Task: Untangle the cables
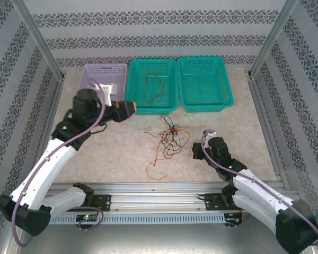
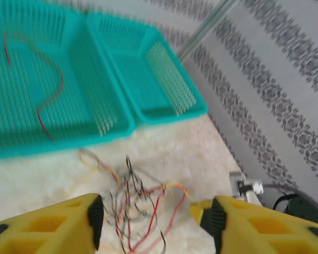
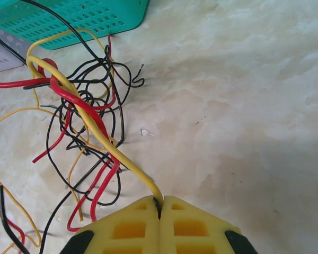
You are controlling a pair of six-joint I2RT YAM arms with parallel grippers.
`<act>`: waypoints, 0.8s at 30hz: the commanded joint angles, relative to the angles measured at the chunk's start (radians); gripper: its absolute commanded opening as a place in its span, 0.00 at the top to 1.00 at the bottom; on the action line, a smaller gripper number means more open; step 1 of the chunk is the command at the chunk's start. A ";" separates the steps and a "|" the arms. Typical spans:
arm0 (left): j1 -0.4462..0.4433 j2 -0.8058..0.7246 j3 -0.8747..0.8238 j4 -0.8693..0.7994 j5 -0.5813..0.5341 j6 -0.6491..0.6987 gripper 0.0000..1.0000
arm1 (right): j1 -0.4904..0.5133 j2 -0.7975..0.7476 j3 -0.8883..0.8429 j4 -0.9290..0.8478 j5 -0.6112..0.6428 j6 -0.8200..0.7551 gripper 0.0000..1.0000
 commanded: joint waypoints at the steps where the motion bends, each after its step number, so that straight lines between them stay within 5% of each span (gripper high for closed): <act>1: -0.065 0.005 -0.062 0.116 0.053 -0.022 0.35 | -0.006 0.000 -0.014 0.025 -0.018 -0.001 1.00; 7: -0.158 0.098 -0.211 0.248 0.100 -0.022 0.25 | -0.005 0.009 -0.010 0.027 -0.024 -0.004 1.00; 19: -0.308 0.374 -0.251 0.354 -0.005 0.031 0.23 | -0.005 -0.016 -0.020 0.025 -0.019 -0.003 1.00; 22: -0.318 0.437 -0.251 0.403 -0.017 0.015 0.27 | -0.005 -0.015 -0.020 0.026 -0.021 -0.002 1.00; 24: -0.318 0.467 -0.246 0.431 -0.016 0.009 0.42 | -0.005 -0.015 -0.019 0.026 -0.022 -0.003 1.00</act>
